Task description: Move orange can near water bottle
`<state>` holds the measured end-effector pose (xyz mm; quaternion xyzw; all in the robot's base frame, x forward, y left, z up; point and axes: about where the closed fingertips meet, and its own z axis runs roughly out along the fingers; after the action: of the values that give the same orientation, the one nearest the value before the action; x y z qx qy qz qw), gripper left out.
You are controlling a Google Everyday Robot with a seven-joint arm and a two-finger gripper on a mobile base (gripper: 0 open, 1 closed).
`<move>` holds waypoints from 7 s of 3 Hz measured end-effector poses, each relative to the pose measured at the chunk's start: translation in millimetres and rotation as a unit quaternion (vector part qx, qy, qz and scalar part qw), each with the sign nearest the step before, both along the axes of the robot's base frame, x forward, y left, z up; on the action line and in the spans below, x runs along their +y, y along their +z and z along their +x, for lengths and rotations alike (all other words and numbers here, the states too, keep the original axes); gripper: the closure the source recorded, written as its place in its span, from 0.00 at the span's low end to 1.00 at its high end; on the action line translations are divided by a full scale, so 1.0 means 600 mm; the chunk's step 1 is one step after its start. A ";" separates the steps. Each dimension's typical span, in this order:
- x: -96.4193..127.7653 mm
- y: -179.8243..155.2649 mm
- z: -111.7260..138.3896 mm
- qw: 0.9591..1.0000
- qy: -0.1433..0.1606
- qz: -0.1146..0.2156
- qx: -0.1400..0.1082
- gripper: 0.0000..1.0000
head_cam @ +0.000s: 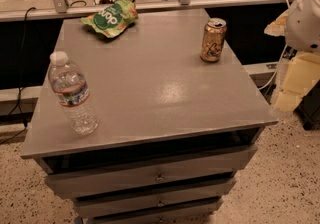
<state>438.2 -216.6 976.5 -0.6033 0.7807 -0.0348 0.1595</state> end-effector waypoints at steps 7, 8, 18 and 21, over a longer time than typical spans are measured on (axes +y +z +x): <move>-0.072 -0.119 0.364 0.949 -0.081 0.288 -0.101 0.00; -0.028 -0.127 0.406 0.931 -0.068 0.344 -0.103 0.00; 0.315 0.007 0.438 0.839 0.117 0.524 -0.088 1.00; 0.425 -0.047 0.343 0.812 0.139 0.568 0.000 1.00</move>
Offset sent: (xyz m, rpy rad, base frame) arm 0.0392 -0.0288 -0.0236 0.1216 -0.0059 -0.0508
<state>643.9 38.3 948.6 -0.5074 0.5695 0.4368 0.4769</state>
